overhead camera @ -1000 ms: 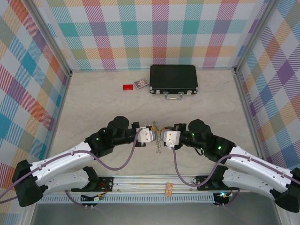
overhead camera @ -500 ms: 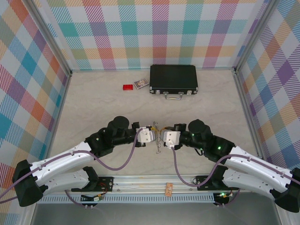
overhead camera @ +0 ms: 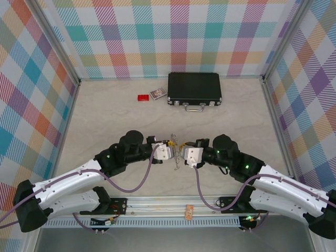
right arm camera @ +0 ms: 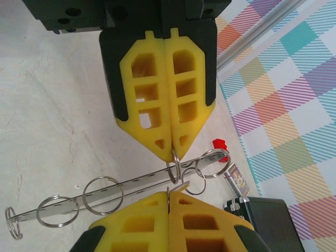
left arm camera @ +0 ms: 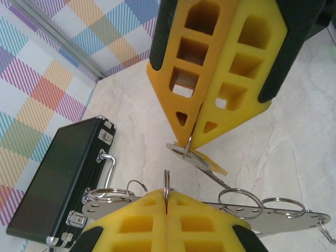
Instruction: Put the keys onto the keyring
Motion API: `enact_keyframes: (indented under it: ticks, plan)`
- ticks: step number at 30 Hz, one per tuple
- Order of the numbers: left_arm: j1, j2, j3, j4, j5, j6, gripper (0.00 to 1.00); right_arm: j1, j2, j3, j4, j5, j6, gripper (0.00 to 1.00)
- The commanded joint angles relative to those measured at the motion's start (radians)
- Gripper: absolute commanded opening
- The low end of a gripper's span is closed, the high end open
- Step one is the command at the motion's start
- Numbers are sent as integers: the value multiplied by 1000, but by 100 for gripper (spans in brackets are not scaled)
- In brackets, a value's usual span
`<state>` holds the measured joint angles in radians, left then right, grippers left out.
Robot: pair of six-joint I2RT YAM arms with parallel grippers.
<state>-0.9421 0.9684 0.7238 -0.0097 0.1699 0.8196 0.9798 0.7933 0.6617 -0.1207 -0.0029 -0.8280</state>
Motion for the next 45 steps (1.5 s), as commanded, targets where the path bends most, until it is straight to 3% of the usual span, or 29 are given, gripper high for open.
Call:
enact_keyframes:
  ticks: [1,11,21,45]
  plan:
    - [-14,-74,-18,-19,-27,-9,0,-3,12,4,32,-51,11,0]
    - [-14,-254,-74,-148,-123,-20,0,0,178,72,139,-119,47,0]
    - [-14,-366,-151,-160,-169,-23,0,4,283,114,226,-171,23,0]
    - [-14,-332,-144,-150,-144,-42,0,75,280,104,248,-144,-57,0]
